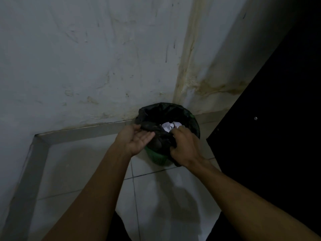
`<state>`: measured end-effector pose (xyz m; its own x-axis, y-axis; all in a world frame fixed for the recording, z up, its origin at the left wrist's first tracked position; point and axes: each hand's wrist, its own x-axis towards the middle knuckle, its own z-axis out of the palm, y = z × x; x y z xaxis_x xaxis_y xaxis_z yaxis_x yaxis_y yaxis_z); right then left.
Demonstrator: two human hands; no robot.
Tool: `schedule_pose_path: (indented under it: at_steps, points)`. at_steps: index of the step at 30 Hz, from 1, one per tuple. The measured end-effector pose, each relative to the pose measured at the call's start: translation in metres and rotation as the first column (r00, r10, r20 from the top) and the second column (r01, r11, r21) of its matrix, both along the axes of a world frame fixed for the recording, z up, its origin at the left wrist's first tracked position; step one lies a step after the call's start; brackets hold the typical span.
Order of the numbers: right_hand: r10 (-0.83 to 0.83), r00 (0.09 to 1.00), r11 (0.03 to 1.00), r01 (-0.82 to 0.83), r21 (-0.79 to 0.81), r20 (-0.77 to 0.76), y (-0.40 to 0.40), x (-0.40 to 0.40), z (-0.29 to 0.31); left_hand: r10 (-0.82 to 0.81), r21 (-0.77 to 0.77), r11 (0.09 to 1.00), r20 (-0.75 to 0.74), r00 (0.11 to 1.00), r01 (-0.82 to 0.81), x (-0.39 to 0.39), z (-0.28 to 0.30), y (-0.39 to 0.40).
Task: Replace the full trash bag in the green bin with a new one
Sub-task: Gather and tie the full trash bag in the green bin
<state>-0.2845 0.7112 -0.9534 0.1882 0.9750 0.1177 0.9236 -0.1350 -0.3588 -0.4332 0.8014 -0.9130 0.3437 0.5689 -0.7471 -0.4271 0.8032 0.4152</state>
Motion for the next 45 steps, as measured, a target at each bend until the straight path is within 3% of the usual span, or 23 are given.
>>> schedule_pose_path:
  at_steps: [5, 12, 14, 16, 17, 19, 22, 25, 28, 30, 35, 38, 42, 45]
  points:
    - [-0.239, 0.954, 0.951, 0.267, -0.156, 0.179, -0.018, 0.029, 0.013, 0.029, 0.002, 1.000, -0.016, 0.999, -0.029, 0.004, -0.001, 0.003]
    - [-0.593, 0.799, 0.716, 0.580, -0.388, 0.101, -0.031, 0.063, 0.007, -0.041, -0.013, 0.999, -0.061, 0.997, 0.040, 0.016, -0.012, 0.010]
    - [-0.696, 0.717, 0.647, 0.613, -0.453, -0.024, -0.028, 0.071, 0.004, -0.067, 0.002, 0.998, -0.109, 0.992, 0.068, 0.016, -0.015, 0.010]
    - [-0.782, 0.543, 0.621, 0.629, -0.468, -0.307, -0.024, 0.073, 0.000, -0.079, 0.024, 0.996, -0.149, 0.986, 0.083, 0.016, -0.015, 0.010]
    - [-0.779, 0.450, 0.621, 0.653, -0.434, -0.437, -0.020, 0.072, -0.001, -0.081, 0.035, 0.995, -0.166, 0.983, 0.088, 0.015, -0.015, 0.011]
    - [-0.718, 0.382, 0.636, 0.700, -0.325, -0.581, -0.010, 0.075, -0.006, -0.070, 0.057, 0.995, -0.190, 0.979, 0.082, 0.014, -0.015, 0.013]
    - [-0.652, 0.374, 0.648, 0.727, -0.228, -0.660, 0.003, 0.073, -0.006, -0.078, 0.097, 0.990, -0.238, 0.968, 0.103, 0.012, -0.015, 0.017]
    - [-0.539, 0.466, 0.729, 0.676, -0.111, -0.702, 0.008, 0.063, -0.001, -0.059, 0.109, 0.990, -0.283, 0.957, 0.093, 0.011, -0.022, 0.024]
    - [-0.290, 0.515, 0.902, 0.428, -0.052, -0.807, 0.011, 0.051, 0.007, 0.025, 0.138, 0.990, -0.389, 0.921, 0.031, 0.007, -0.045, 0.034]
    - [-0.185, 0.521, 0.958, 0.286, -0.034, -0.833, 0.012, 0.043, 0.006, 0.062, 0.177, 0.984, -0.421, 0.905, 0.014, 0.003, -0.080, 0.049]
    - [-0.088, 0.638, 0.970, 0.230, 0.081, -0.765, 0.010, 0.032, 0.004, 0.162, 0.378, 0.926, -0.443, 0.882, 0.020, 0.014, -0.033, 0.026]
    - [-0.109, 0.694, 0.971, 0.227, 0.073, -0.711, 0.006, 0.034, 0.001, 0.226, 0.481, 0.877, -0.395, 0.890, -0.010, 0.018, -0.022, 0.018]
    - [-0.223, 0.621, 0.926, 0.376, 0.036, -0.751, 0.006, 0.042, -0.005, 0.174, 0.473, 0.881, -0.297, 0.939, -0.014, 0.021, -0.015, 0.023]
    - [-0.411, 0.457, 0.809, 0.581, -0.084, -0.789, 0.013, 0.052, -0.008, 0.066, 0.385, 0.923, -0.223, 0.973, 0.025, 0.028, -0.009, 0.017]
